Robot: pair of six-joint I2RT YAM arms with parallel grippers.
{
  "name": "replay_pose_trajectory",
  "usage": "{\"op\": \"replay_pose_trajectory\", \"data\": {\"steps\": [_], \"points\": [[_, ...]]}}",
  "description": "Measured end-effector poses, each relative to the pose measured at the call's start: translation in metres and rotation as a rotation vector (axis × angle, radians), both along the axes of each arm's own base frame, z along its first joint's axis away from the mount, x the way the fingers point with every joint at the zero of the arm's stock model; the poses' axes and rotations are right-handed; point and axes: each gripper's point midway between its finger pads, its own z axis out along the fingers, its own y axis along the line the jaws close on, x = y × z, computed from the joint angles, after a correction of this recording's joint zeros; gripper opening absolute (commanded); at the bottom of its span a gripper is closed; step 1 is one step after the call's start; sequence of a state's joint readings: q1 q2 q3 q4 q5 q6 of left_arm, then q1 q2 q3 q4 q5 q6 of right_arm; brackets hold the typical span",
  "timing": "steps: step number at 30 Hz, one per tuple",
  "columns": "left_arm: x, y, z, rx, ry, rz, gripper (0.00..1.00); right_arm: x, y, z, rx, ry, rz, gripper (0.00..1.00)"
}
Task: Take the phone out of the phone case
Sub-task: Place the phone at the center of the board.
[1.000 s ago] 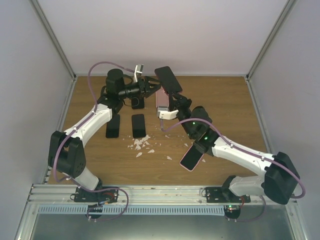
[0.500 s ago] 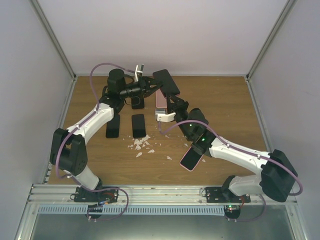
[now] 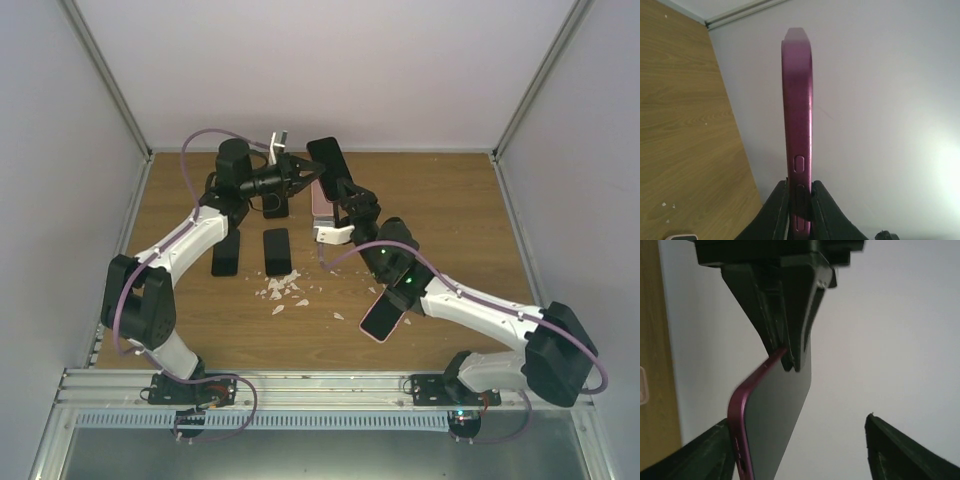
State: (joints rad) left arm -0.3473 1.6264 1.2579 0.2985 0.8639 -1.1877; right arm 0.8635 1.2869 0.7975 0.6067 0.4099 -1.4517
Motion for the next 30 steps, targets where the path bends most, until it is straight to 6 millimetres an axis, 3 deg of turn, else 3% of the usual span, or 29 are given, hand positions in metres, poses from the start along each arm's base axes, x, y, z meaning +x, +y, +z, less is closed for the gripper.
{"op": "replay_pose_trajectory", "data": {"steps": [5,9,19,24,30], "points": [[0.005,0.007,-0.008,0.027,-0.023,0.019,0.0,0.003,-0.013,-0.003,0.041,0.06,-0.017,0.9],[0.006,0.014,-0.032,0.068,-0.006,0.032,0.0,0.007,-0.028,-0.011,0.073,0.147,-0.035,0.99],[0.0,0.021,-0.106,0.182,0.055,0.015,0.0,0.015,-0.067,-0.024,0.159,0.397,-0.066,1.0],[-0.013,0.021,-0.152,0.251,0.108,-0.022,0.0,0.015,-0.088,-0.036,0.21,0.526,-0.078,1.0],[-0.028,0.019,-0.189,0.304,0.148,-0.082,0.0,0.015,-0.103,-0.05,0.257,0.65,-0.083,1.0]]}}
